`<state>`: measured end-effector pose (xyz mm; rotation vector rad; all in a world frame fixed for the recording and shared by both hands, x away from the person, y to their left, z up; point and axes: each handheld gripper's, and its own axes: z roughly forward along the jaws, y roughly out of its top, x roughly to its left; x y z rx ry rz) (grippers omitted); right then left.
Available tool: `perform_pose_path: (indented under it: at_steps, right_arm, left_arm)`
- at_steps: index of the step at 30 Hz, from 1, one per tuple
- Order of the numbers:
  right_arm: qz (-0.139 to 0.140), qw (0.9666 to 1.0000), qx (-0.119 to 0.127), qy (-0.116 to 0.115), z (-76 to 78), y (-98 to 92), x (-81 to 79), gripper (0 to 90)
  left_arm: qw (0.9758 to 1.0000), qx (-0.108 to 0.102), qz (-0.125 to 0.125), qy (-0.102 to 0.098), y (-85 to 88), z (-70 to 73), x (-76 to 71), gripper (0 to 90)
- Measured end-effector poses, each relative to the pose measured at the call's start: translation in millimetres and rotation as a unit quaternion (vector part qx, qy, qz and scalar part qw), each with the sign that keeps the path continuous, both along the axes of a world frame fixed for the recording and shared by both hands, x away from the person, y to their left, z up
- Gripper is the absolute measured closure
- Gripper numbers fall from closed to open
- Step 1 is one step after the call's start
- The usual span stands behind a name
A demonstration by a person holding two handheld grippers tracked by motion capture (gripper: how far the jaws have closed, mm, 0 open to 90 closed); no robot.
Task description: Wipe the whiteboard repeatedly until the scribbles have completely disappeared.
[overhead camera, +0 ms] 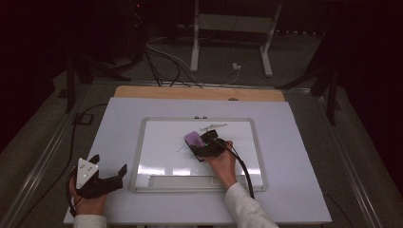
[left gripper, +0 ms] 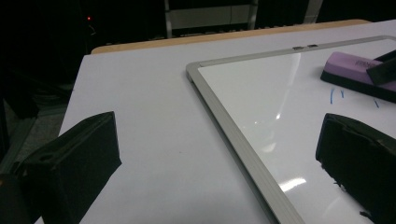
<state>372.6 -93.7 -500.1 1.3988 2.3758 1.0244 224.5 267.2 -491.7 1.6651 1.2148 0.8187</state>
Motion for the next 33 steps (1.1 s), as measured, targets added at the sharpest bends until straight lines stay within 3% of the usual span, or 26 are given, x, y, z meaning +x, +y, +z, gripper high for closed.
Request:
perform_pose_path:
  at_steps: [3,6,15,17,23,33]
  right_arm:
    - [-0.029,0.9996,-0.001,0.0,0.1,-11.7,6.7,41.0]
    - [-0.033,0.9995,-0.001,0.001,0.2,-13.2,6.2,41.0]
    - [0.036,0.9993,0.007,0.003,-0.4,12.4,-9.0,41.1]
    - [0.038,0.9992,0.007,0.004,-0.3,13.0,-9.3,41.1]
    - [-0.013,0.9999,0.0,-0.001,0.1,-3.1,-0.5,41.1]
    - [0.047,0.9989,-0.001,0.0,0.7,10.4,-23.0,41.1]
  left_arm:
    - [1.0,0.0,0.0,0.0,-0.1,-0.1,0.2,0.6]
    - [1.0,0.001,-0.002,0.001,-0.7,-0.3,0.8,0.6]
    - [1.0,0.002,-0.002,0.001,-1.2,-0.1,0.5,0.6]
    - [1.0,0.001,-0.001,0.001,-0.9,-0.1,0.4,0.6]
    - [1.0,0.001,-0.002,0.001,-0.6,-0.5,0.9,0.6]
    - [1.0,0.002,-0.001,0.002,-1.4,-0.2,0.5,0.6]
